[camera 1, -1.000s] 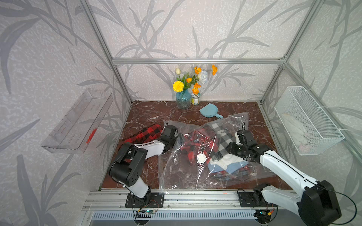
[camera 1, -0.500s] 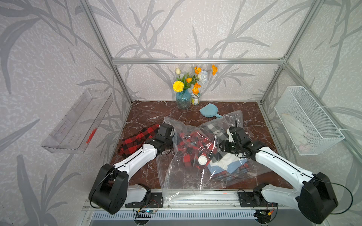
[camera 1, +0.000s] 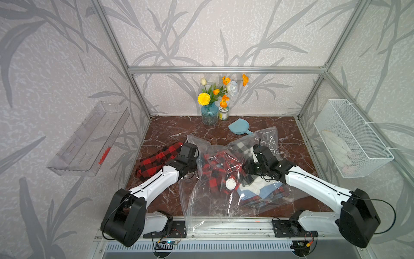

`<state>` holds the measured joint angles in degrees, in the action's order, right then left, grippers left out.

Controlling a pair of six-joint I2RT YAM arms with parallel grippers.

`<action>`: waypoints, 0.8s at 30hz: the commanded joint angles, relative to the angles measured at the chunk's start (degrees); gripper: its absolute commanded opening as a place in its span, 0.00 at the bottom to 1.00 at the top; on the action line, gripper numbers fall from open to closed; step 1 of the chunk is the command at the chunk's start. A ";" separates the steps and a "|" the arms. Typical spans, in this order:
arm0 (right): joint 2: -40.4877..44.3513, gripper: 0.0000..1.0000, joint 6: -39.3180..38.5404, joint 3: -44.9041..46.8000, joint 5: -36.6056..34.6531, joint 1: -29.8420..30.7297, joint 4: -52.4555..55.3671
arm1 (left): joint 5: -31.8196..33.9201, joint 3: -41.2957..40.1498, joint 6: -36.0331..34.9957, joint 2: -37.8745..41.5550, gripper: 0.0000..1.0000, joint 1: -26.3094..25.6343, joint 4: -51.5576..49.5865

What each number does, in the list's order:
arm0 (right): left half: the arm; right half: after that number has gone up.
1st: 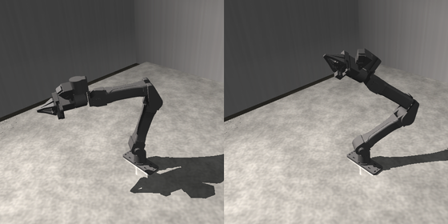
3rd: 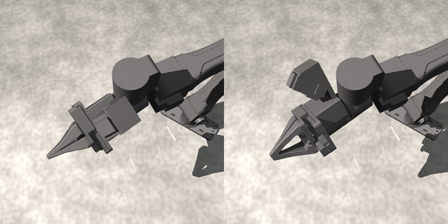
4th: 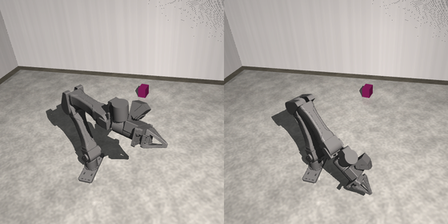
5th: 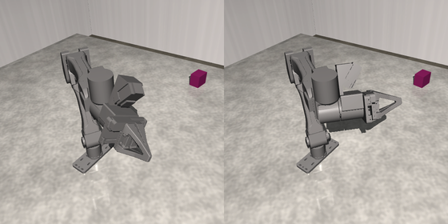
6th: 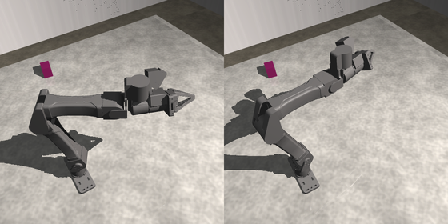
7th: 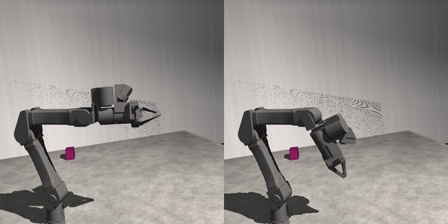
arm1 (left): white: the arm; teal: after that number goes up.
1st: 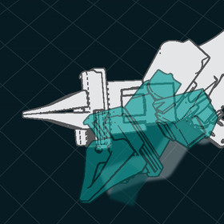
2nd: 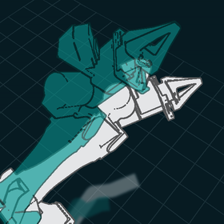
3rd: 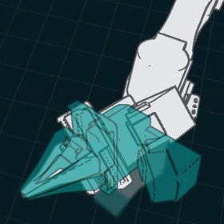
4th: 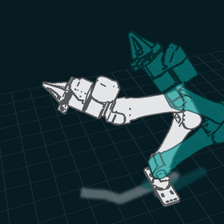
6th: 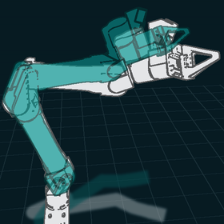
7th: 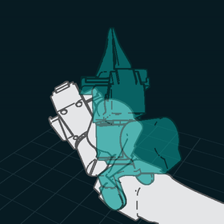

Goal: Take the shirt out of the vacuum bag
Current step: Take out the shirt from the vacuum bag.

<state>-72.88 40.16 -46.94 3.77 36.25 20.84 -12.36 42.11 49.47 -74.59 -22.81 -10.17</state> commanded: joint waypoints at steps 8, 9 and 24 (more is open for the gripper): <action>-1.45 0.48 3.13 1.67 -8.25 -0.66 0.69 | -0.07 1.13 -1.56 0.81 0.00 1.63 -0.88; -2.29 0.48 3.40 2.05 -8.13 -0.97 0.37 | -0.14 1.34 -1.81 1.28 0.00 1.75 -1.56; -8.41 0.10 8.03 7.29 -8.93 -4.95 -2.43 | -1.08 0.62 -4.44 4.84 0.00 5.71 -10.38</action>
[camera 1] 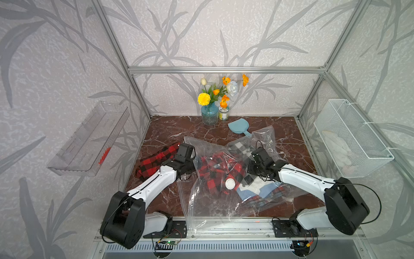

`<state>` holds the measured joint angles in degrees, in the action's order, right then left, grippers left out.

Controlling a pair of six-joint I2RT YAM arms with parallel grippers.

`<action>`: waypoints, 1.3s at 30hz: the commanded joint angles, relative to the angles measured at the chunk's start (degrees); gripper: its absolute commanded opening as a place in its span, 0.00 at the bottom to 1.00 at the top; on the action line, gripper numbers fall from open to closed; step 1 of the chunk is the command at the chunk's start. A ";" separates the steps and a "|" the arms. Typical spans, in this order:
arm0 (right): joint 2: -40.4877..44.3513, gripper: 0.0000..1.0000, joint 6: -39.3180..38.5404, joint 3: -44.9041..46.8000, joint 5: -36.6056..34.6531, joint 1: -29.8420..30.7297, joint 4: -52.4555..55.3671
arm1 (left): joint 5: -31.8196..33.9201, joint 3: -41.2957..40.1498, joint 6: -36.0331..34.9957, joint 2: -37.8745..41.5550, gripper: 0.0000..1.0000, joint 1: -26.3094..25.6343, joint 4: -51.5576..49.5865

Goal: Take the shirt out of the vacuum bag
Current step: Take out the shirt from the vacuum bag.

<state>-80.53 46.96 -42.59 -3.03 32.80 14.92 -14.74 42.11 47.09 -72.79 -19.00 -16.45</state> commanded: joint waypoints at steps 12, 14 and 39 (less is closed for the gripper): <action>-2.61 0.07 0.61 2.32 -1.98 -2.74 3.27 | 0.26 -1.10 -4.07 11.44 0.00 7.87 -12.66; -2.79 0.07 0.68 2.22 -1.85 -2.83 3.11 | -0.17 -1.21 -4.99 11.67 0.00 10.04 -14.52; -6.47 0.06 -0.71 0.40 -1.38 -9.58 1.27 | 2.97 16.09 -21.04 -1.57 0.00 28.67 -29.05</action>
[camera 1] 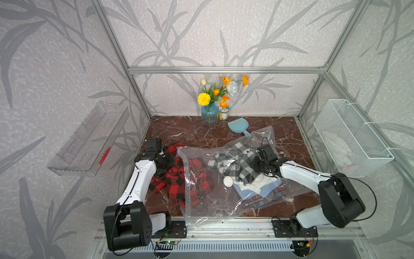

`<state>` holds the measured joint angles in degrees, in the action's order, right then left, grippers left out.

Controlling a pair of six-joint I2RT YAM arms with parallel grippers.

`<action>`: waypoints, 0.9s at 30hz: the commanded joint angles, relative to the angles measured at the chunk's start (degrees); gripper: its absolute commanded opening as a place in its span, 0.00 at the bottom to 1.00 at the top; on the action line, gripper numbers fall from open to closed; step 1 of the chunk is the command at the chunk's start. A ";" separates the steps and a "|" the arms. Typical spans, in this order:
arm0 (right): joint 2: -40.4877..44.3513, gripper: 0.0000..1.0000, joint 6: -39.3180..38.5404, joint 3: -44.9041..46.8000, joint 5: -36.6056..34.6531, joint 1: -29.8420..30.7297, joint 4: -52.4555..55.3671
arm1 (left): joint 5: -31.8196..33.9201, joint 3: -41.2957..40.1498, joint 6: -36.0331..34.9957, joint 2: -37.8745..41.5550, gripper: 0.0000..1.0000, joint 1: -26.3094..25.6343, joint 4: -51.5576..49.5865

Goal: Take the shirt out of the vacuum bag
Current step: Take out the shirt from the vacuum bag.

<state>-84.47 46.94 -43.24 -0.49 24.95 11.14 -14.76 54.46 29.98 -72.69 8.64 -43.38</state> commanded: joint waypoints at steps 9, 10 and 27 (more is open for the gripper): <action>-3.40 0.05 -2.00 0.70 -3.40 -3.04 4.49 | 8.36 10.73 -9.89 -11.03 0.00 3.70 -6.24; -3.42 0.05 -2.20 0.57 -3.22 -3.24 4.42 | 9.05 11.68 -10.47 -12.01 0.00 3.93 -6.19; 8.99 0.00 -10.08 -3.41 4.86 6.29 4.18 | 6.57 28.00 -15.60 -28.50 0.00 2.37 -6.45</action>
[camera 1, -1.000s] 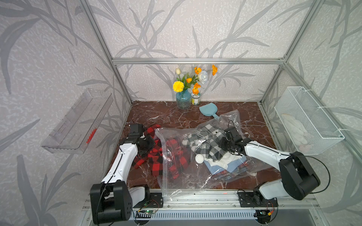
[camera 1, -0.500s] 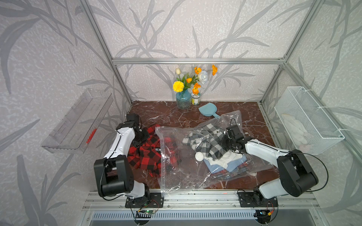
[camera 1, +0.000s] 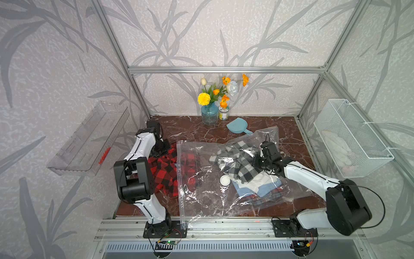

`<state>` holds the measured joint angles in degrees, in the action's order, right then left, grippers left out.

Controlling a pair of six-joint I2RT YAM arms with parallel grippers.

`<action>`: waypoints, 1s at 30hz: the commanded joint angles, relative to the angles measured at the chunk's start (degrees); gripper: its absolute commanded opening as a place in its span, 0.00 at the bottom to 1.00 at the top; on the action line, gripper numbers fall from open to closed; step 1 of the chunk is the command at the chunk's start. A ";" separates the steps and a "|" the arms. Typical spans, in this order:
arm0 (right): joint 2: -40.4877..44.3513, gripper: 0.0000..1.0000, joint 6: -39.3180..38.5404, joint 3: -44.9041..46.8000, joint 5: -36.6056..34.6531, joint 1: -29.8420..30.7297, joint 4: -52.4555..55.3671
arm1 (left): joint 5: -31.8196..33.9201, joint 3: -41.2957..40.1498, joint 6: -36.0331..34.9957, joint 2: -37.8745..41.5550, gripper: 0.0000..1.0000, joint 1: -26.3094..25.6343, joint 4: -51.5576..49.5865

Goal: Take the shirt out of the vacuum bag
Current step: Take out the shirt from the vacuum bag.

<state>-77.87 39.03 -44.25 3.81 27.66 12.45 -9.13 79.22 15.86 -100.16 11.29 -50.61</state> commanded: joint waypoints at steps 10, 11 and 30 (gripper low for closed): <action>-9.14 0.00 -0.56 -6.69 0.66 14.87 -0.26 | -1.11 5.06 -1.60 -5.70 0.00 -3.73 0.92; -10.28 0.00 -0.09 -6.64 0.69 14.96 -0.93 | -1.32 3.89 -0.63 -5.31 0.00 -3.82 1.56; -22.87 0.00 1.58 -7.45 -7.76 3.92 1.65 | -0.46 -9.28 6.11 13.29 1.00 -2.76 -2.92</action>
<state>-98.65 40.34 -55.27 2.63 35.73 7.92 -9.32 71.92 19.99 -89.95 8.38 -50.00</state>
